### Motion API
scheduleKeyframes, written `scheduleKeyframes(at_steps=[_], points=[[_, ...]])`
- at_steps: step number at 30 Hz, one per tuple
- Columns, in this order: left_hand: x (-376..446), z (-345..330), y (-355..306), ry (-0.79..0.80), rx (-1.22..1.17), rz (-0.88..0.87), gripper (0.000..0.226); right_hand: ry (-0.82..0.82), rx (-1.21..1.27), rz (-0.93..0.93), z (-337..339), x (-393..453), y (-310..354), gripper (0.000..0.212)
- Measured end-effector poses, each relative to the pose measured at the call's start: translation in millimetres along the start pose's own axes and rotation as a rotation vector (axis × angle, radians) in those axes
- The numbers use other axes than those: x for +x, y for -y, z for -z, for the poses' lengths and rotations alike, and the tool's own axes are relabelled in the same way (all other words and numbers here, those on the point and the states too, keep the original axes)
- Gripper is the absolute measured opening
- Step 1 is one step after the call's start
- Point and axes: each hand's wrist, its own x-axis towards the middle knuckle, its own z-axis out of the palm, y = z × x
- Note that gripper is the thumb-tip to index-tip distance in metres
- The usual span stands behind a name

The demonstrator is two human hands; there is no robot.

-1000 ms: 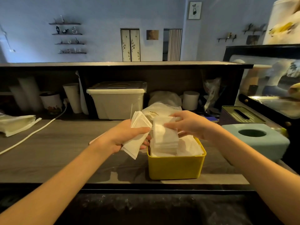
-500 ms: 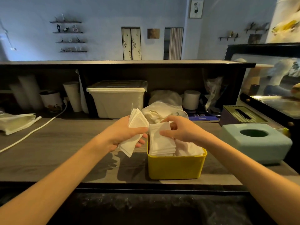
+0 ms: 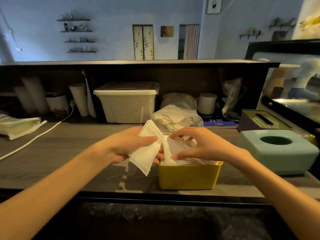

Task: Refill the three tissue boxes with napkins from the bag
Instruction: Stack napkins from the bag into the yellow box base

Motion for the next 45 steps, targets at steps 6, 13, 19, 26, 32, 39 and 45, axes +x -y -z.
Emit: scheduleKeyframes(at_steps=[6,13,19,26,32,39,45], points=[[6,3,4,-0.177,-0.101,-0.142,0.024,0.050,-0.080,0.063,-8,0,5,0.064],[17,-8,-6,-0.255,-0.195,-0.208,0.027,-0.174,0.082,-0.038,23,7,10,0.053],[23,-15,-29,-0.434,0.008,-0.258,0.038,-0.087,0.375,-0.140,26,29,15,0.050],[27,-28,-35,-0.214,0.048,-0.282,0.036,-0.114,0.949,-0.178,23,30,18,0.034],[41,-37,-16,-0.357,0.377,-0.432,0.037,-0.395,0.945,-0.275,43,6,-3,0.029],[49,-31,14,-0.186,1.050,-0.638,0.024,-0.110,0.673,-0.392,52,-13,-29,0.033],[52,-15,22,-0.080,0.975,-0.694,0.019,0.035,0.296,-0.460,35,-6,-32,0.047]])
